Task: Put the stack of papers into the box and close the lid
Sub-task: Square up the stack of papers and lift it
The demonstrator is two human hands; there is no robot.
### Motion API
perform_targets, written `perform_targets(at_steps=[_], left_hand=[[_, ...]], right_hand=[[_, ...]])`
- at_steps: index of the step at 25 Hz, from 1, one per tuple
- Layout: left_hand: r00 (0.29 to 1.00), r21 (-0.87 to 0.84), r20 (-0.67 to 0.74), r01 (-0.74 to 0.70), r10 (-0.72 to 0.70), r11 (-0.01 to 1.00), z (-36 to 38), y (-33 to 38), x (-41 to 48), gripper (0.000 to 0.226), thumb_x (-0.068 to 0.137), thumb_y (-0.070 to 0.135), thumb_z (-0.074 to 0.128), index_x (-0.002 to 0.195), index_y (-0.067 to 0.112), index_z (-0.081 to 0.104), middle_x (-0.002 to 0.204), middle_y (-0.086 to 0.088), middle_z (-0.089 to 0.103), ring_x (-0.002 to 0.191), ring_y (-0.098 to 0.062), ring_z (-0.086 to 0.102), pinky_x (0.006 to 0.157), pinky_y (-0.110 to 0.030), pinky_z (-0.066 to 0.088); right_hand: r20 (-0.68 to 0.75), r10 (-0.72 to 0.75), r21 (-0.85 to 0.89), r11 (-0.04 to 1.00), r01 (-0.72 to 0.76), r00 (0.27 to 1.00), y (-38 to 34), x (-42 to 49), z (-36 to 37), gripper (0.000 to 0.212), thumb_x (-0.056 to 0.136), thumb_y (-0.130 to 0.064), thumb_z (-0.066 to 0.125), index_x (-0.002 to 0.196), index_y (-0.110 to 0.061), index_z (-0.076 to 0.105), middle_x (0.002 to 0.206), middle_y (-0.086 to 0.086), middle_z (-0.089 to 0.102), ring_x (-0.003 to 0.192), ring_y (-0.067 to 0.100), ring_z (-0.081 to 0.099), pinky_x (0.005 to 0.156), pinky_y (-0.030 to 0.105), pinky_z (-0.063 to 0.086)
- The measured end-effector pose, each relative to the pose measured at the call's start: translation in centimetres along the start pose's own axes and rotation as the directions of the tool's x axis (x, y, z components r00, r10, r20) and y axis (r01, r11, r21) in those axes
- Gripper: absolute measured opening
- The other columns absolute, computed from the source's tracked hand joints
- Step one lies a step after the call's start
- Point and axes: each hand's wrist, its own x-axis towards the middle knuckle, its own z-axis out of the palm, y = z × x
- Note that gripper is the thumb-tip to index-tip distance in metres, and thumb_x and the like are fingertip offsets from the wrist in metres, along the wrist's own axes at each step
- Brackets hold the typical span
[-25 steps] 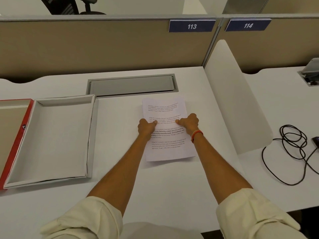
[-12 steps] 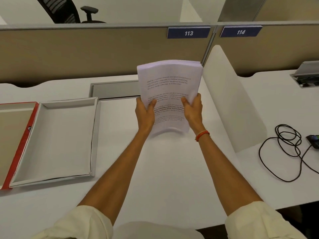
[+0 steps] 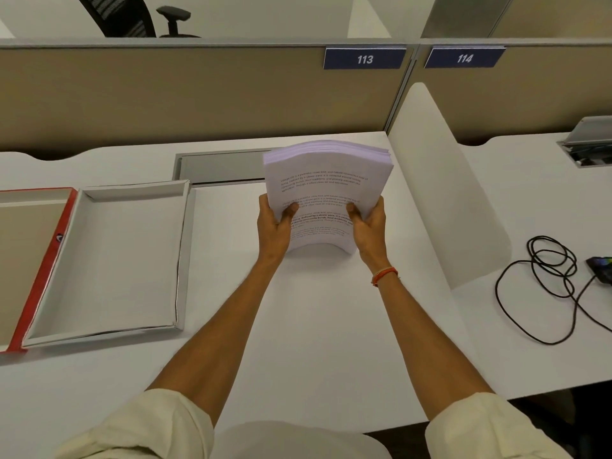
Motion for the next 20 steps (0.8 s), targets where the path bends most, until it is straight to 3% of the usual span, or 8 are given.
perform_targets(at_steps=[6,11,15,18,20], left_hand=[[1.0,0.028,0.009,0.018,-0.018,0.999,-0.2,-0.7,-0.1,0.055,0.084,0.025,0.073,0.128,0.019,0.04,0.118,0.005,0.058,0.103,-0.008,0.062,0.073,-0.014,0.058],[0.999,0.043,0.029,0.034,-0.036,0.998,-0.1,-1.0,0.0,0.041,0.09,0.018,0.065,0.122,0.02,0.039,0.116,0.004,0.056,0.1,-0.008,0.061,0.072,-0.012,0.057],[0.998,0.07,0.024,0.049,-0.05,0.996,-0.2,-0.2,0.7,0.039,0.092,0.015,0.062,0.124,0.011,0.041,0.116,0.002,0.058,0.097,-0.011,0.062,0.067,-0.009,0.056],[0.997,0.104,0.001,0.082,-0.083,0.991,-0.7,0.9,1.4,0.042,0.091,0.023,0.065,0.124,0.009,0.043,0.117,0.0,0.061,0.095,-0.017,0.066,0.062,-0.012,0.057],[0.994,0.148,-0.027,0.111,-0.108,0.983,-1.1,1.7,2.0,0.045,0.089,0.026,0.068,0.123,0.011,0.044,0.12,-0.004,0.063,0.089,-0.014,0.067,0.059,-0.011,0.056]], right_hand=[[-0.005,0.019,-0.025,0.999,-0.02,1.0,1.2,-0.6,-0.1,0.056,0.086,-0.019,0.072,0.133,-0.016,0.042,0.123,0.002,0.06,0.113,0.014,0.061,0.089,0.031,0.059],[-0.002,0.034,-0.016,0.999,-0.034,0.999,1.5,-0.4,0.1,0.05,0.089,-0.017,0.067,0.131,-0.018,0.041,0.124,0.001,0.059,0.113,0.013,0.06,0.09,0.029,0.058],[0.001,0.057,-0.05,0.997,-0.057,0.998,0.5,0.0,0.7,0.036,0.092,-0.016,0.063,0.121,-0.022,0.042,0.112,-0.01,0.06,0.102,0.01,0.062,0.081,0.026,0.06],[0.0,0.081,-0.106,0.991,-0.081,0.997,-1.1,0.5,1.2,0.037,0.092,-0.021,0.064,0.121,-0.014,0.042,0.113,-0.002,0.06,0.096,0.014,0.064,0.065,0.015,0.059],[-0.01,0.099,-0.189,0.977,-0.099,0.995,-2.6,1.1,1.7,0.042,0.09,-0.021,0.065,0.124,-0.009,0.043,0.12,0.006,0.06,0.098,0.019,0.063,0.066,0.014,0.057]])
